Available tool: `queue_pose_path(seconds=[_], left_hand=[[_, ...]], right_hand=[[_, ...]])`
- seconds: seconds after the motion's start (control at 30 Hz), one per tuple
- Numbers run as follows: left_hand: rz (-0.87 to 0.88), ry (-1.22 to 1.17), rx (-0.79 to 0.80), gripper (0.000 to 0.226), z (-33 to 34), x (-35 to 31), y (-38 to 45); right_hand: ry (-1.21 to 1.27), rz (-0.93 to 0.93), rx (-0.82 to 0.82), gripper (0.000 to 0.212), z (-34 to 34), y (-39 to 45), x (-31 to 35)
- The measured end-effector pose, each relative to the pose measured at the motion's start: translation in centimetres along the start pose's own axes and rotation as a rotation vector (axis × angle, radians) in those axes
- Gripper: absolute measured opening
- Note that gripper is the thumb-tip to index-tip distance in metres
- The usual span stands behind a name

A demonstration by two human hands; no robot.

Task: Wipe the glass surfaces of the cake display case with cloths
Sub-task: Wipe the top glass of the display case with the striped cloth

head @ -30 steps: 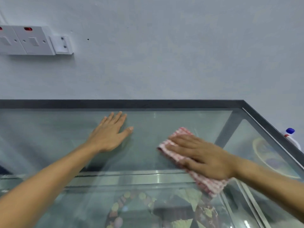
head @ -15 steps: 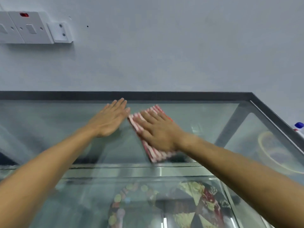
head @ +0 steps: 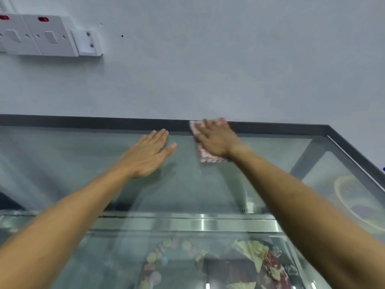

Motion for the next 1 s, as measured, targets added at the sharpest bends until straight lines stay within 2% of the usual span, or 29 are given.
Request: queue_pose_path(seconds=[0.1,0.17,0.23,0.3,0.43,0.53,0.6,0.7,0.8,0.9,0.97,1.0], left_hand=[[-0.007,-0.056,-0.005,0.098,-0.3,-0.1,-0.2],[-0.006,-0.079,-0.009,0.095,-0.3,-0.1,-0.2],[0.004,-0.056,0.000,0.095,-0.4,-0.3,-0.2],[0.006,-0.024,0.010,0.097,-0.4,-0.5,-0.2],[0.004,0.023,0.011,0.098,-0.2,-0.5,-0.1],[0.026,0.032,0.049,0.084,-0.3,-0.6,-0.2],[0.049,0.018,0.070,0.069,-0.6,-0.4,-0.6],[0.092,0.051,0.056,0.061,-0.7,0.3,-2.3],[0.124,0.138,0.029,0.067,0.1,1.4,-4.9],[0.132,0.155,0.011,0.068,0.4,2.0,-7.3],[0.122,0.145,0.003,0.066,0.4,2.1,-8.4],[0.114,0.140,-0.004,0.065,0.4,2.0,-8.6]], right_hand=[[0.097,-0.113,0.054,0.058,1.7,-4.1,6.5],[0.016,-0.286,0.026,0.056,2.1,-9.9,7.3],[0.048,-0.380,0.091,0.052,1.4,-15.7,5.6],[0.033,-0.295,0.145,0.054,0.0,-17.6,0.6],[-0.009,0.095,0.008,0.065,-2.8,-11.2,-8.6],[0.016,0.192,-0.051,0.072,-1.3,-6.9,-4.7],[-0.015,0.010,-0.026,0.068,1.5,-7.2,3.0],[-0.019,-0.313,0.041,0.064,4.6,-16.1,12.5],[0.097,-0.399,0.141,0.055,3.6,-25.0,11.2],[0.005,-0.185,0.145,0.067,0.3,-23.1,2.2],[0.028,0.039,0.050,0.085,-1.1,-19.2,-2.6],[0.044,0.153,-0.020,0.085,-1.4,-17.4,-3.5]])
Point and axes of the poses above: each hand's wrist, its own y-axis towards the middle knuckle, its own z-axis out of the palm, x = y × z, the point moved 7 cm from there along y, towards the middle knuckle, and after that the axes turned 14 degrees about y, right-handed, at the moved point
